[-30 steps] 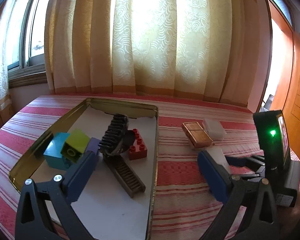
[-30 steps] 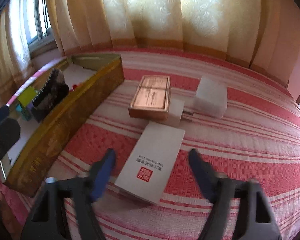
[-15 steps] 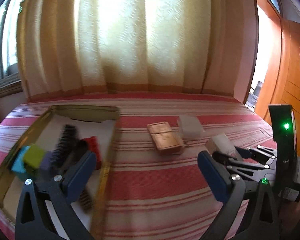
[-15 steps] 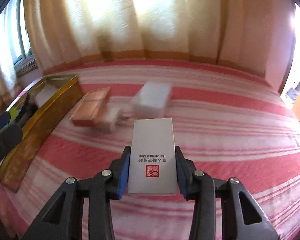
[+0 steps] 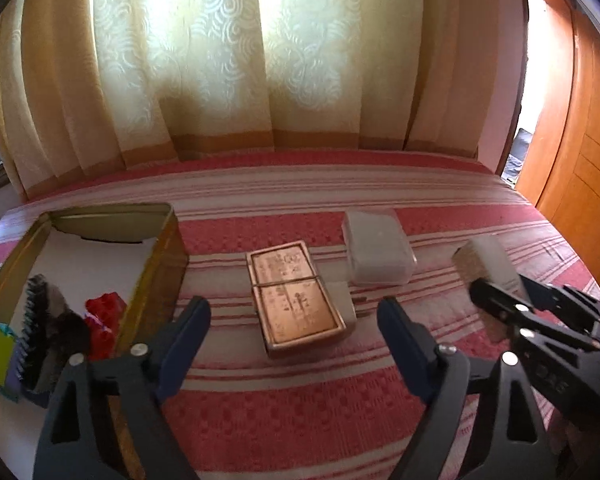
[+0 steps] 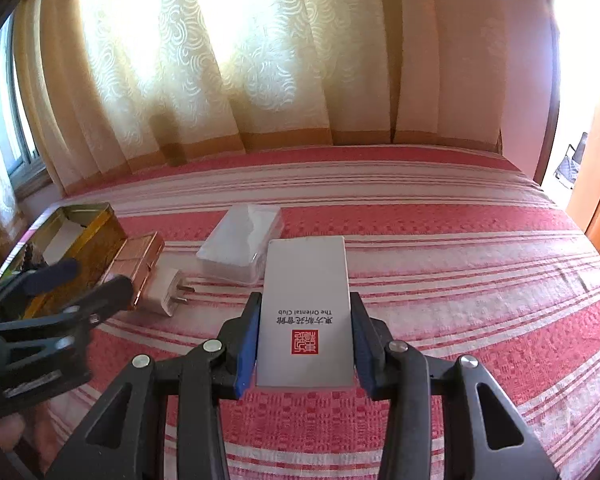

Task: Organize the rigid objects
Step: 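Grasp the copper-coloured box with the left gripper while the right gripper holds the white box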

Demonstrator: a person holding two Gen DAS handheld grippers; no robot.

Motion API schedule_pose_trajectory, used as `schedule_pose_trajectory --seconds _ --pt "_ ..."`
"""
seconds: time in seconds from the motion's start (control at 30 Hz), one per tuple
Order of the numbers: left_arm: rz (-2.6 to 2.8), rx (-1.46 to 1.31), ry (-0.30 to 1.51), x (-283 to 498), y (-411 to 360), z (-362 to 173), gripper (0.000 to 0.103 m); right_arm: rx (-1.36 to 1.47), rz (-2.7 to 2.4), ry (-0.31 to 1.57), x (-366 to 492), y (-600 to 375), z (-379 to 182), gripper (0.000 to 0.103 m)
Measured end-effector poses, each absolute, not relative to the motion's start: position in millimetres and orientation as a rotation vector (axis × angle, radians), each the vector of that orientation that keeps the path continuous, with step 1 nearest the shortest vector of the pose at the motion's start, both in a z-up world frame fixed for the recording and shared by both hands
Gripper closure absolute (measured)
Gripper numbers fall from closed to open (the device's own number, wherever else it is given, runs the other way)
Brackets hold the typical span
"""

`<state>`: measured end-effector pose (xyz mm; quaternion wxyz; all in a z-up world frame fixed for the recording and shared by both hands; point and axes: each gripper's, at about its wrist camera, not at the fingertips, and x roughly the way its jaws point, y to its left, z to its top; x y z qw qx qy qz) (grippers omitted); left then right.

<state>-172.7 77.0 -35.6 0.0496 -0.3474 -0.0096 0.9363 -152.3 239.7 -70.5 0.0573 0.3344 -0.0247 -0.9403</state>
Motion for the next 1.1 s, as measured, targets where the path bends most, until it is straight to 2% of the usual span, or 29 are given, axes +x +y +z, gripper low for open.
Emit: schedule_pose_trajectory --seconds 0.3,0.33,0.37,0.4,0.43,1.1 --pt "2.868 -1.101 -0.039 -191 80 -41 0.017 0.999 -2.85 -0.07 -153 243 -69 0.06" --pt "2.866 -1.108 -0.04 -194 80 -43 0.02 0.998 -2.853 -0.066 -152 242 -69 0.06" --pt "2.855 -1.121 -0.043 -196 80 -44 0.028 0.998 -2.857 -0.06 -152 240 -69 0.06" --pt "2.838 -1.14 -0.049 -199 80 -46 0.051 0.995 -2.86 -0.052 -152 239 -69 0.06" --pt "2.825 -1.159 -0.06 -201 79 -48 0.057 0.989 -2.863 -0.043 -151 238 -68 0.06" --pt "2.921 -0.88 -0.071 -140 68 -27 0.058 0.731 -2.91 -0.088 -119 229 -52 0.06"
